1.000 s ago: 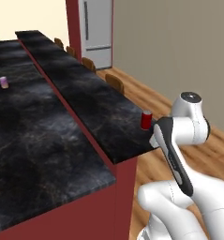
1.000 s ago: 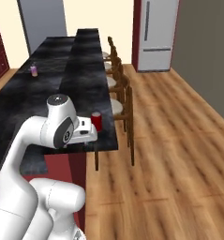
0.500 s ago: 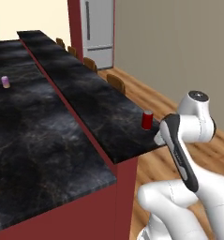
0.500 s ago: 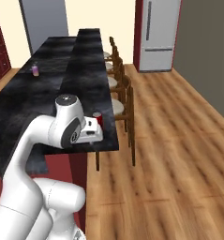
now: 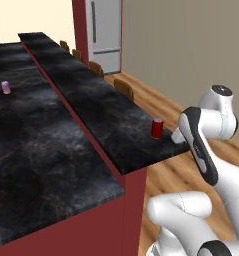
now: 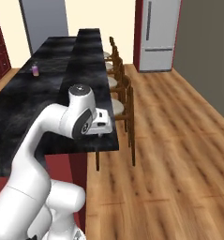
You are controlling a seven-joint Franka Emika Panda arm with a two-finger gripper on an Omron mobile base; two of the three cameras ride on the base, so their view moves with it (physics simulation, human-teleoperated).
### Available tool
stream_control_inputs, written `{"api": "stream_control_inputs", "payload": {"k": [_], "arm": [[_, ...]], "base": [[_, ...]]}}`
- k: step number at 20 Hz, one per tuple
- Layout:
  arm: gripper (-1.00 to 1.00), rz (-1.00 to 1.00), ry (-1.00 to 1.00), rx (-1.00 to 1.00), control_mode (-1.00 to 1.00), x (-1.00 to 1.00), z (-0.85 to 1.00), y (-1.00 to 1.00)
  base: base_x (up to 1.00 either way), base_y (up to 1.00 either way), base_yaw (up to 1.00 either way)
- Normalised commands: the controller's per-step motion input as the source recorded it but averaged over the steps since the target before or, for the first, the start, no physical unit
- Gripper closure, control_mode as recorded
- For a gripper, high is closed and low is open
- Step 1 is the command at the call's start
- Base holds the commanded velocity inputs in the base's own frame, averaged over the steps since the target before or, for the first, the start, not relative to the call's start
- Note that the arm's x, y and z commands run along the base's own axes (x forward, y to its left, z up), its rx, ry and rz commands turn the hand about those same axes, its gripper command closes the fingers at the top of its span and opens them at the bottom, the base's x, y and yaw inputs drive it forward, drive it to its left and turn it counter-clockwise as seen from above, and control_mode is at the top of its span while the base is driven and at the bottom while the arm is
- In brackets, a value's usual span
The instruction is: Four empty soda cans are scattered around the kitchen. Gather all the cans and cluster them next to the stove for recycling.
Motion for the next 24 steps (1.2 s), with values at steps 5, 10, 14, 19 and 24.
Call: {"api": "stream_control_inputs", "payload": {"k": [5,10,14,19,24], "arm": [[-1.00,0.00,0.08,0.00,-1.00,0.25,0.29,-0.02],[-1.00,0.00,0.09,-0.01,-1.00,0.26,0.15,-0.01],[-1.00,-0.01,0.07,0.00,-1.00,0.37,0.00,0.02],[-1.00,-0.01,0.03,0.00,-1.00,0.27,0.00,0.07],[-1.00,-0.03,0.02,0.00,-1.00,0.21,0.00,0.11]], "base": [[0.00,0.00,0.00],[0.00,0.00,0.00],[0.00,0.00,0.00],[0.00,0.00,0.00],[0.00,0.00,0.00]]}}
